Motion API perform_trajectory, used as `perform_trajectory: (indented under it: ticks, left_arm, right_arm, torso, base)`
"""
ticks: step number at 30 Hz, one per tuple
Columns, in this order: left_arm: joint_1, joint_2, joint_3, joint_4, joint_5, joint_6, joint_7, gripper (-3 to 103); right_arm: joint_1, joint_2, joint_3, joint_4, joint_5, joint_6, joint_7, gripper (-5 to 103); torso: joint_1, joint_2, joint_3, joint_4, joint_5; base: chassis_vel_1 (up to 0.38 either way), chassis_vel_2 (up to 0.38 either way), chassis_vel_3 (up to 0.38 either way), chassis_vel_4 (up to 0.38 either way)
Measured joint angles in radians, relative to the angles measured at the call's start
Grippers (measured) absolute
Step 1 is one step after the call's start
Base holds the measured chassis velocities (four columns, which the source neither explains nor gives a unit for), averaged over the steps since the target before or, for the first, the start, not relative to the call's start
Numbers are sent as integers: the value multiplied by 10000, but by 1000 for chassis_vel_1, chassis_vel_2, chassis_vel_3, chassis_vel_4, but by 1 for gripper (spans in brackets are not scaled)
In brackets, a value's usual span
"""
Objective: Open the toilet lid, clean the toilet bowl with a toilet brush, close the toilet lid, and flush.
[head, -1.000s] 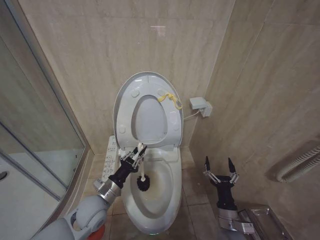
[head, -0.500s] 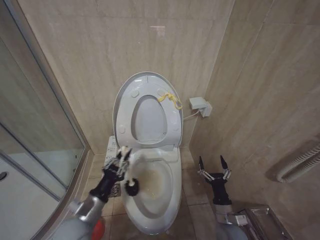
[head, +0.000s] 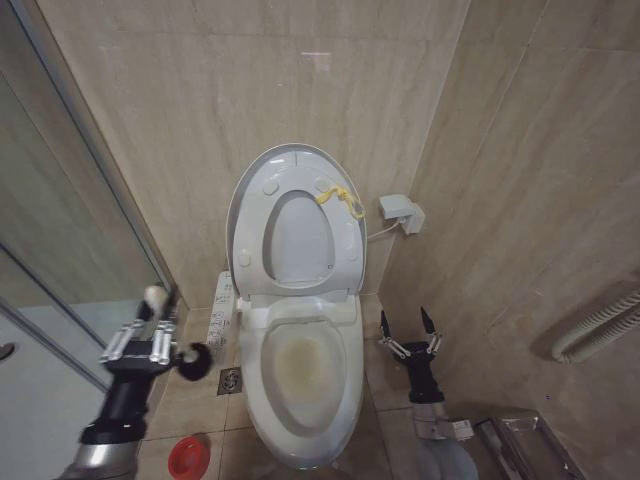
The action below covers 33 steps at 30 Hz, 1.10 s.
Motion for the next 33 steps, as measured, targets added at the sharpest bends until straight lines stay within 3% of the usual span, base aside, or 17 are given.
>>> perform_trajectory:
  ticks: [2, 7, 10, 12, 13, 15, 16, 17, 20, 22, 26, 33]
  left_arm:
    - [200, -578, -81, -265, 275, 606, -579, 22]
    - [110, -1243, -325, 114, 688, 680, -875, 22]
    - [-109, -1509, -492, 837, 903, 302, -936, 22]
    - [-652, -1701, -644, 2549, 960, -302, -1080, 22]
    - [-652, -1701, -644, 2549, 960, -302, -1080, 22]
    - [-948, -1709, -519, 3681, 289, -548, -1116, 22]
    - [-1198, -1650, -377, 4473, -291, -1058, -849, 22]
    - [-1198, -1650, -377, 4473, -291, -1058, -849, 22]
    - [-1804, -1490, -231, 6120, -689, -1998, -193, 22]
    - [-1977, -1445, -213, 6580, -755, -2203, 61, 22]
    - [-2658, -1332, -186, 8386, -1006, -3243, 1476, 22]
    - [-3044, -1498, -189, 9743, -1187, -3802, 2242, 22]
  right_arm:
    - [-7, -33, 0, 32, 23, 13, -17, 100]
    - [-6, -101, 25, 60, 90, 76, -23, 100]
    - [-39, -143, 55, 80, 154, 127, -27, 100]
    - [-171, -188, 138, 148, 358, 278, -161, 100]
    - [-171, -188, 138, 148, 358, 278, -161, 100]
    - [-195, -208, 174, 184, 499, 338, -256, 100]
    - [-169, -190, 209, 200, 519, 339, -272, 100]
    - [-169, -190, 209, 200, 519, 339, -272, 100]
    - [-108, -21, 303, 226, 530, 366, -391, 100]
    - [-78, 73, 339, 230, 529, 406, -477, 100]
    - [-57, 386, 343, 260, 534, 460, -585, 100]
    - [-39, 446, 406, 107, 605, 585, -632, 100]
  torso:
    - [0, 0, 0, 1, 0]
    - [0, 0, 0, 0, 2]
    - [0, 0, 0, 3, 0]
    - [1, -1, 1, -3, -3]
    - [1, -1, 1, -3, -3]
    - [1, -1, 1, 2, -4]
    - [1, 0, 1, 3, -4]
    - [1, 0, 1, 3, -4]
    - [1, -1, 1, -2, -3]
    - [1, -1, 1, 0, -4]
    - [2, -1, 1, -1, -3]
    - [2, -1, 1, 3, -1]
  base:
    - [0, 0, 0, 0]
    - [0, 0, 0, 0]
    - [0, 0, 0, 0]
    - [0, 0, 0, 0]
    - [0, 0, 0, 0]
    - [0, 0, 0, 0]
    - [0, 0, 0, 0]
    - [0, 0, 0, 0]
    - [0, 0, 0, 0]
    - [0, 0, 0, 0]
    - [0, 0, 0, 0]
    - [0, 0, 0, 0]
